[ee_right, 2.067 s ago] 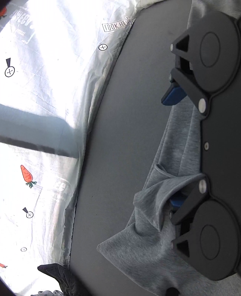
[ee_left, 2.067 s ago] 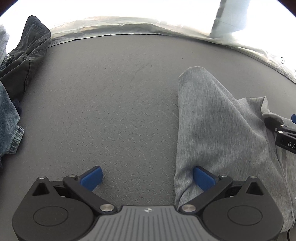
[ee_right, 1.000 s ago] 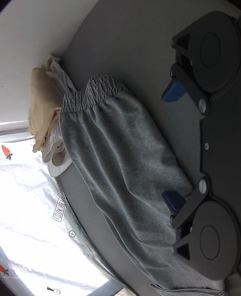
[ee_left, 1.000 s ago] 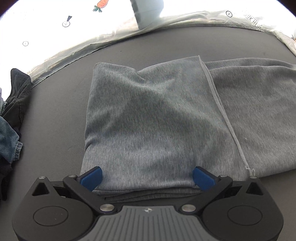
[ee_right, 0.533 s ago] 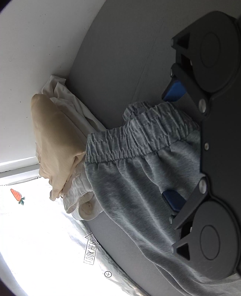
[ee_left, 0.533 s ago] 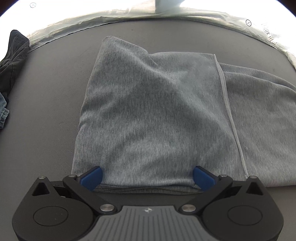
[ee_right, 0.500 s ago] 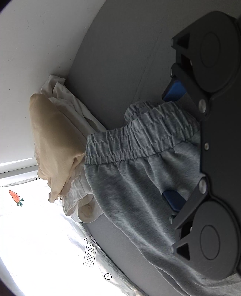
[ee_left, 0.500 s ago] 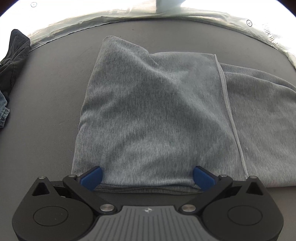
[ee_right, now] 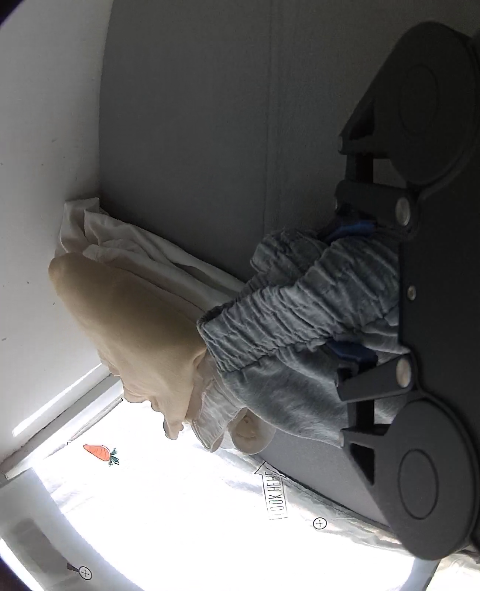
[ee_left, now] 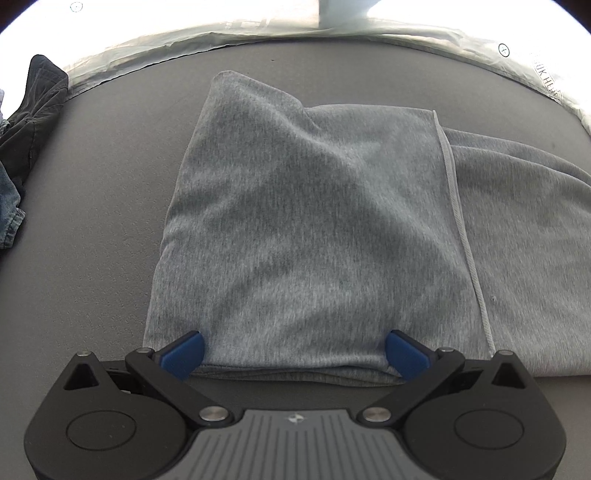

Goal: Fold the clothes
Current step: 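Grasp the elastic waistband with the right tool and lay it onto the folded legs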

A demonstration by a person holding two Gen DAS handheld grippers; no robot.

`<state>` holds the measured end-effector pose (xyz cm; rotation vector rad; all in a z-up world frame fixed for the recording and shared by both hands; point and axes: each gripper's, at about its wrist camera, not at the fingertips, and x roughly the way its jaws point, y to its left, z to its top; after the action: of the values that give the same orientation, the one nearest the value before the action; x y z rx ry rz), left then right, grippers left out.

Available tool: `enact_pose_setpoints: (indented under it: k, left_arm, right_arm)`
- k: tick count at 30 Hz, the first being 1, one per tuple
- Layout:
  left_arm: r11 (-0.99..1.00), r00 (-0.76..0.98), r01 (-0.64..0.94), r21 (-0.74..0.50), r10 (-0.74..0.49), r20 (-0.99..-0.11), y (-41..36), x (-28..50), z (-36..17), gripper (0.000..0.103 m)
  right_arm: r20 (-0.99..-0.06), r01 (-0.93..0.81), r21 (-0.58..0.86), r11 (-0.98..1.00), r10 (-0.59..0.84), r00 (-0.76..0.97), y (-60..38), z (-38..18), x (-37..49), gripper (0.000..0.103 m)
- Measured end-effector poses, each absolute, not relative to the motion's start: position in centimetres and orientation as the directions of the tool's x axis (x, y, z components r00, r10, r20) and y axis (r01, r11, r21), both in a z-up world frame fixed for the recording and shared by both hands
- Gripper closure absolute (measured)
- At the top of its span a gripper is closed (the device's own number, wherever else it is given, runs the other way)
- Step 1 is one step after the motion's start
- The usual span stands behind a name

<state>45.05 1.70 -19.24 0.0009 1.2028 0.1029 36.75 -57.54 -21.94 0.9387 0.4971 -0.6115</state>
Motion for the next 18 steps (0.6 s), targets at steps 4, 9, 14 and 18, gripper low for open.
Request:
enact_pose_setpoints:
  k: [4, 9, 14, 18]
  left_arm:
    - [0.996, 0.345, -0.071, 0.05, 0.072, -0.936, 1.9, 45.4, -19.4, 0.0]
    - [0.996, 0.369, -0.071, 0.049, 0.072, -0.927, 1.9, 45.0, -19.4, 0.0]
    - [0.996, 0.396, -0.079, 0.052, 0.079, -0.915, 1.8, 44.3, -19.4, 0.0]
    - [0.996, 0.401, -0.07, 0.047, 0.071, -0.914, 2.0, 44.5, -19.7, 0.0]
  right_arm:
    - [-0.545, 0.566, 0.784, 0.253, -0.156, 0.824, -58.7, -23.7, 35.4, 0.076]
    - [-0.374, 0.379, 0.924, 0.041, -0.103, 0.922, -57.6, -25.3, 34.6, 0.079]
    - [-0.286, 0.266, 0.927, 0.264, 0.039, 0.957, -55.1, -21.7, 37.1, 0.079]
    - [-0.266, 0.172, 0.896, 0.41, 0.183, 0.946, -51.5, -18.7, 40.4, 0.08]
